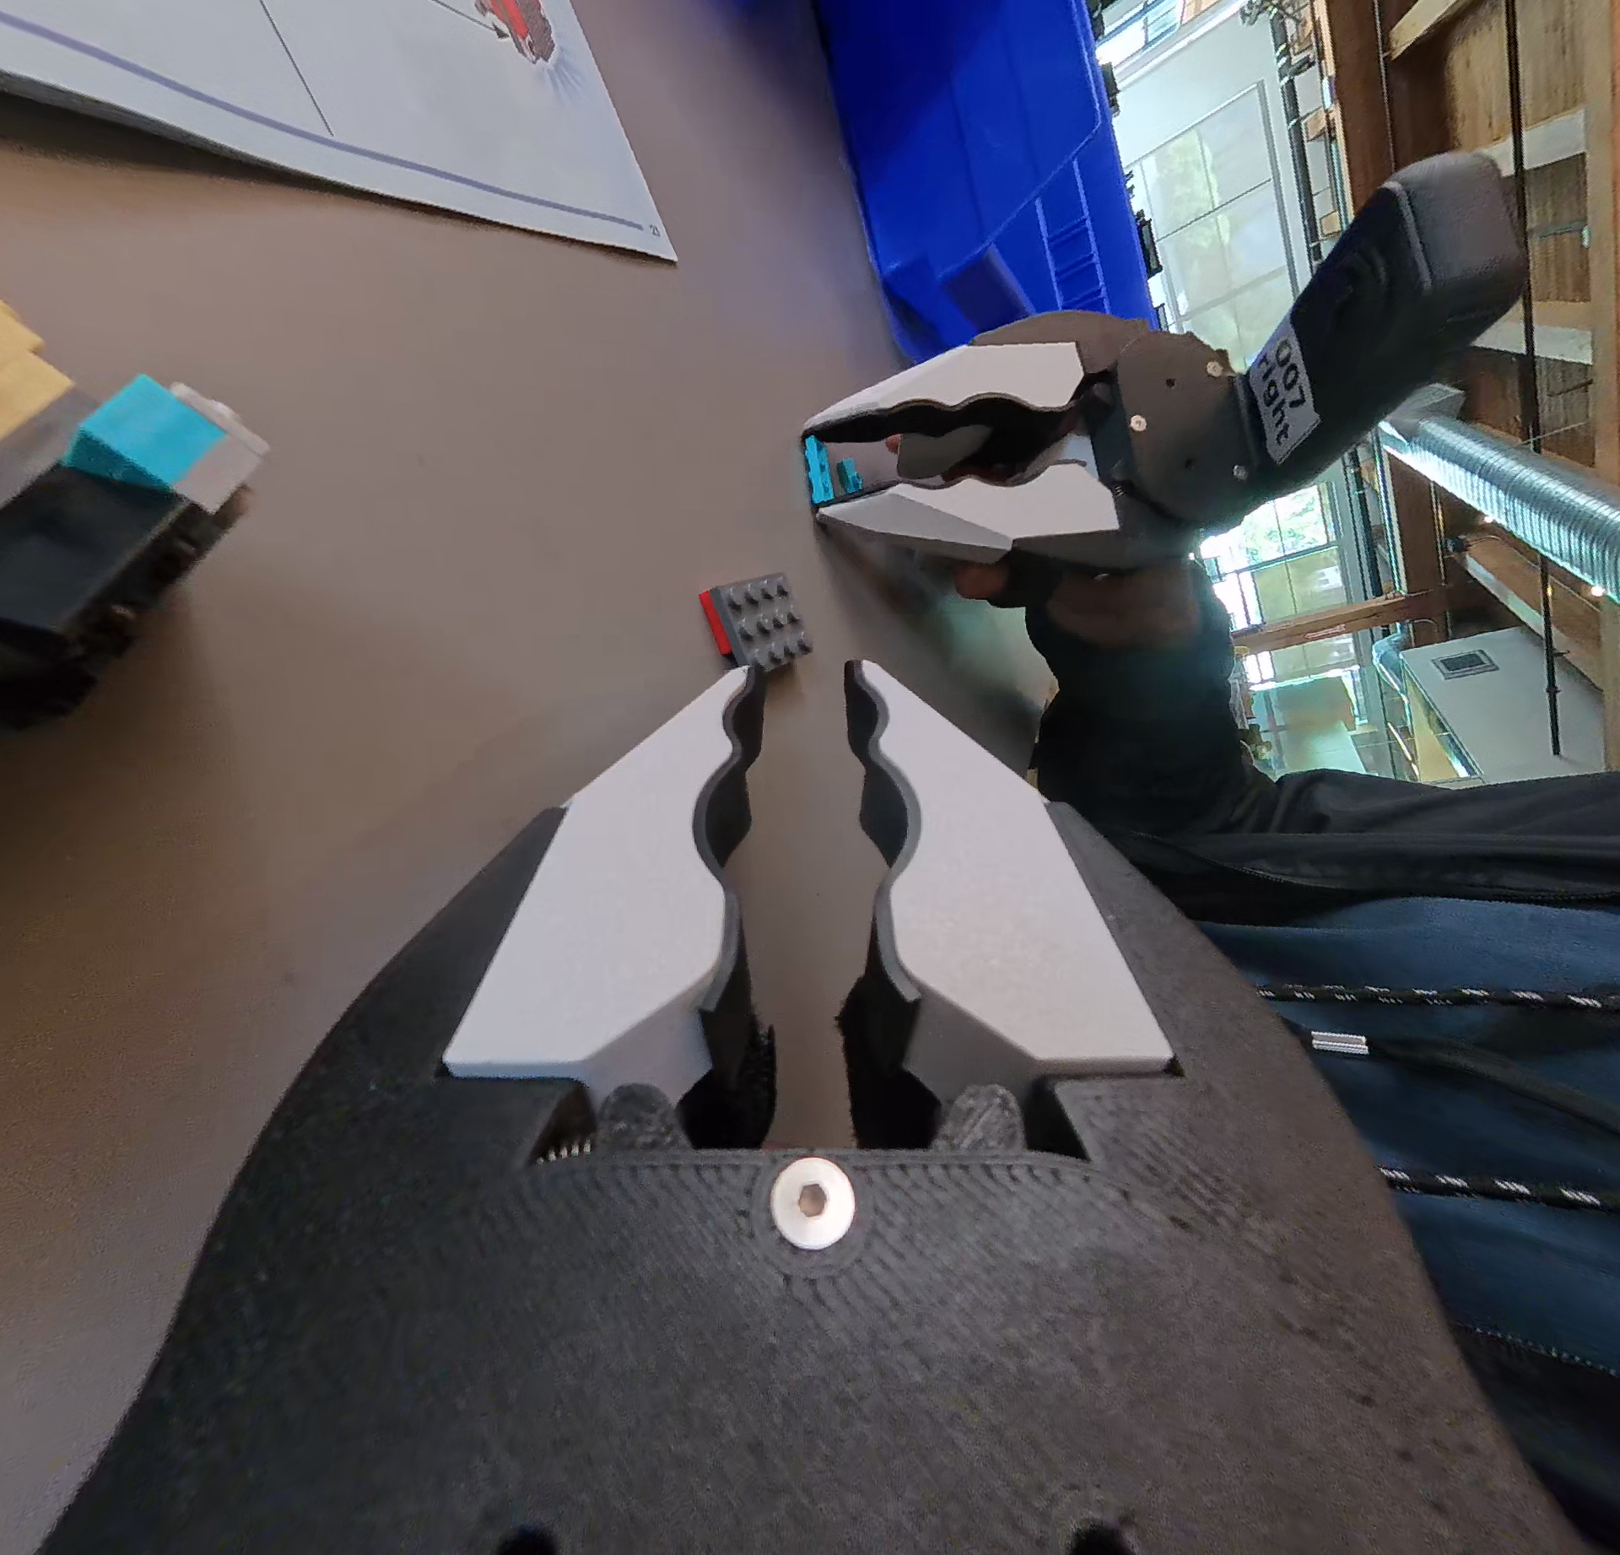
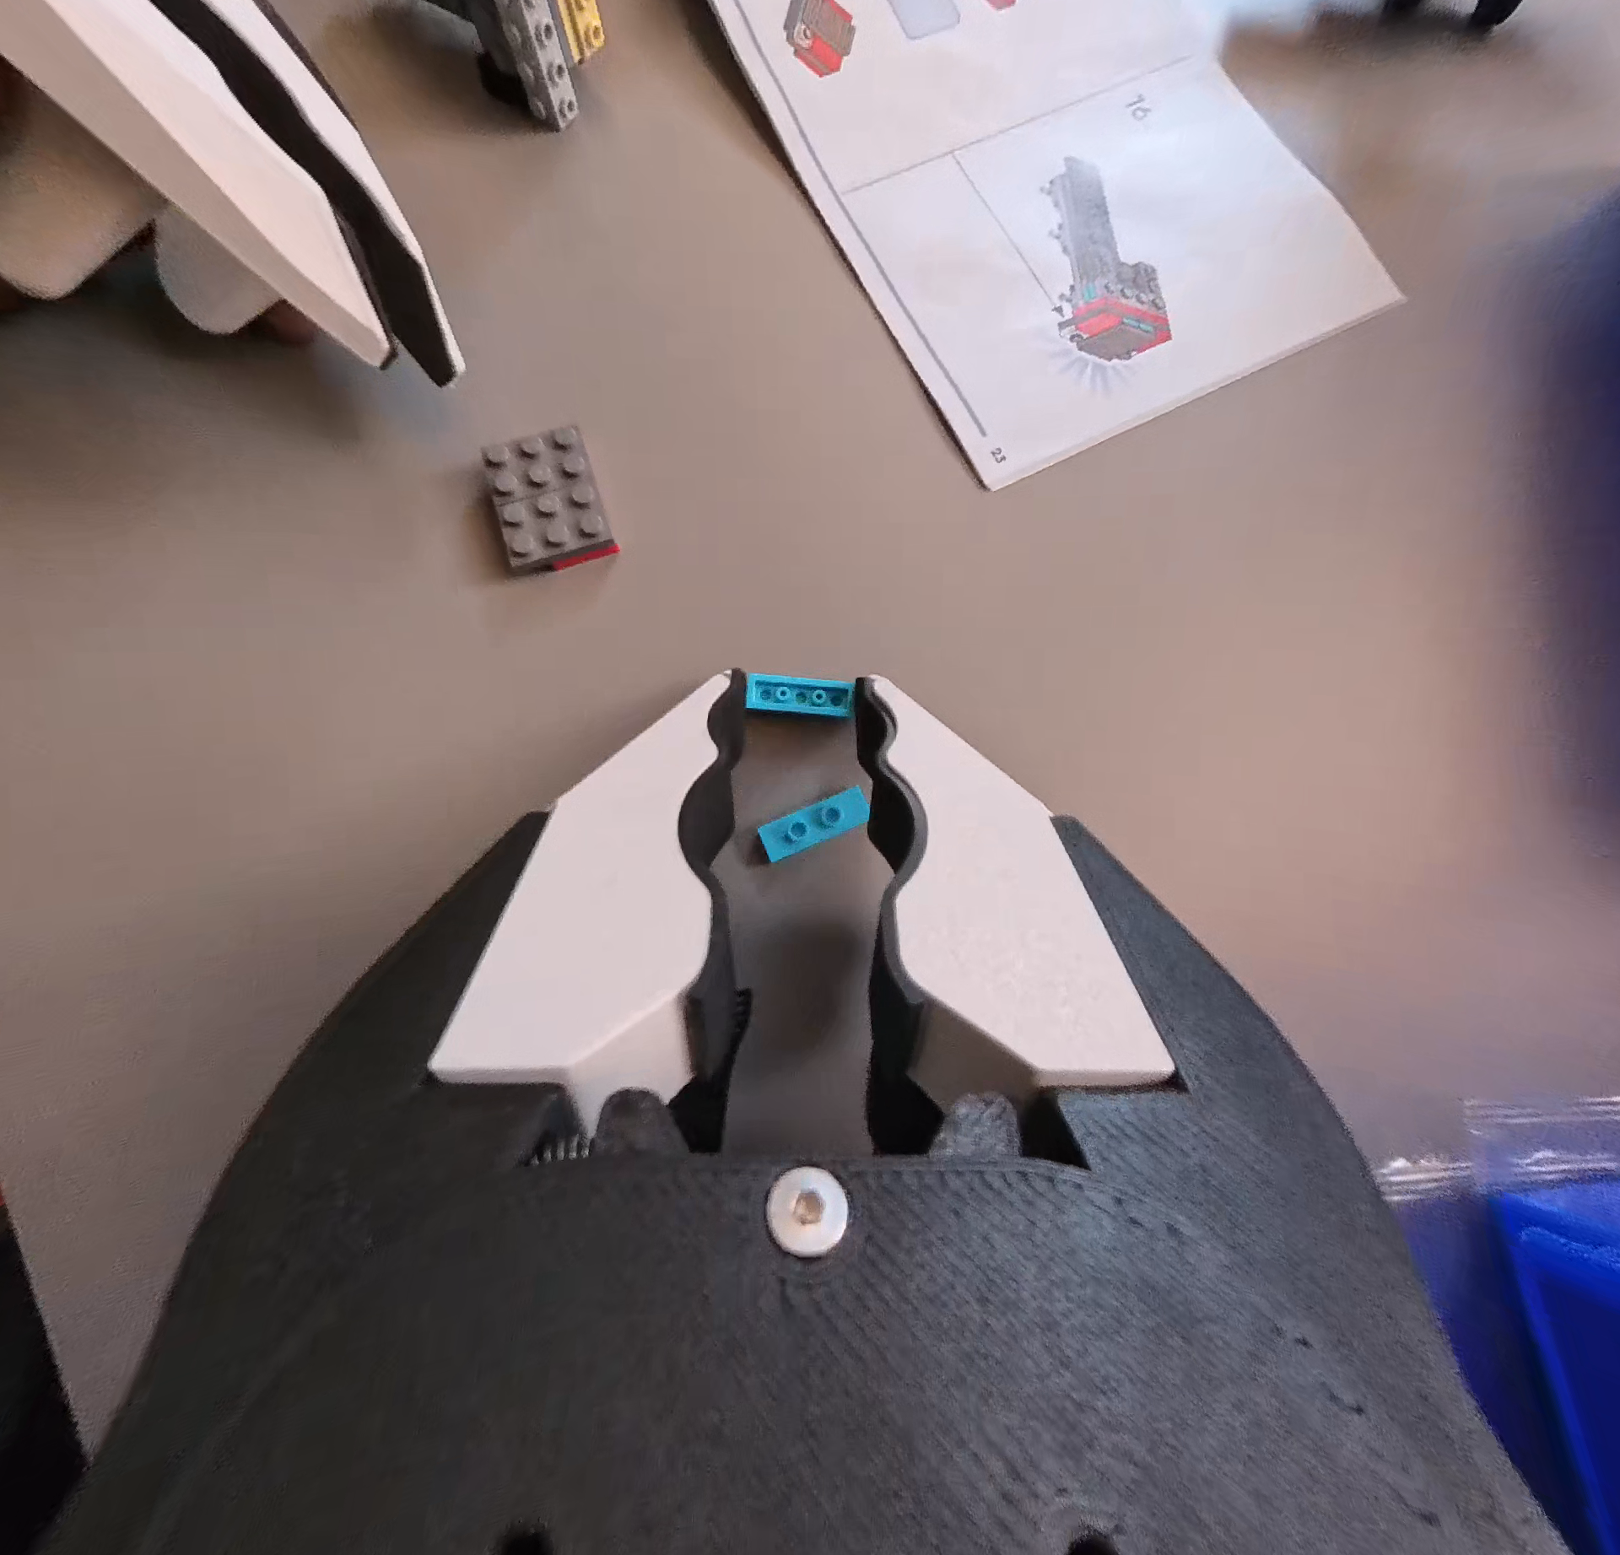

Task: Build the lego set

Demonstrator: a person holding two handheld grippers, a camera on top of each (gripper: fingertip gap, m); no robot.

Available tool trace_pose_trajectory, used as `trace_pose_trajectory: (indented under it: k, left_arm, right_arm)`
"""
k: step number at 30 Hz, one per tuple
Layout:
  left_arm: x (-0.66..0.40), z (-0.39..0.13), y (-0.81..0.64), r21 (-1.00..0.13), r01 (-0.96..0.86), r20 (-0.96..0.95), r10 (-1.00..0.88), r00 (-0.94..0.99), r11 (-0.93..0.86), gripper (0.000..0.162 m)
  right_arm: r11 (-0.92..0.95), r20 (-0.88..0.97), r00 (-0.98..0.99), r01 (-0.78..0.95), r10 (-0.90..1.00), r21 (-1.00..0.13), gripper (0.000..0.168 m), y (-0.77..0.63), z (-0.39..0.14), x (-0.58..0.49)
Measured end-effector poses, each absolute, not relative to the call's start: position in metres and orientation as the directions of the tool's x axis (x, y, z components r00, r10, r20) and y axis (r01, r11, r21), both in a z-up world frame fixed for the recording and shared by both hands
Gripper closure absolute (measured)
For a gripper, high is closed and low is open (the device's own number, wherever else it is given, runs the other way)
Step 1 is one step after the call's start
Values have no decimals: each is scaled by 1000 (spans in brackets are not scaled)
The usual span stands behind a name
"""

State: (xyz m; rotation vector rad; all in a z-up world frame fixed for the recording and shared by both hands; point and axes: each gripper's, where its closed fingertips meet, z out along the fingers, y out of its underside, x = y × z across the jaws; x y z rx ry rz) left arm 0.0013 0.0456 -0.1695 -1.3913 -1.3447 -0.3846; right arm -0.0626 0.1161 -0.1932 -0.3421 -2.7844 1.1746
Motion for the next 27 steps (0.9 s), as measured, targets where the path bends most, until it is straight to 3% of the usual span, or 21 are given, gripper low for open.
trace_pose_trajectory:
  k: [3,8,11,19,27]
  left_arm:
    - [1,-168,45,-470,844,818,486,307,258,143]
    - [1,-156,55,-471,837,832,456,315,280,143]
    - [0,-122,81,-420,839,900,275,337,346,142]
    - [-10,-85,118,-126,890,966,-148,210,439,137]
    - [-4,-65,125,-42,896,930,-311,197,443,138]
  right_arm:
    - [615,-87,-957,245,277,-749,143,117,-186,-64]
    - [301,-327,-927,370,184,-879,143,112,-135,-54]
    - [178,-287,-951,304,111,-936,143,112,-110,-44]
    - [-11,-136,-991,136,3,-991,143,108,-74,-15]
    - [-73,-102,-995,103,-15,-992,143,112,-67,-9]
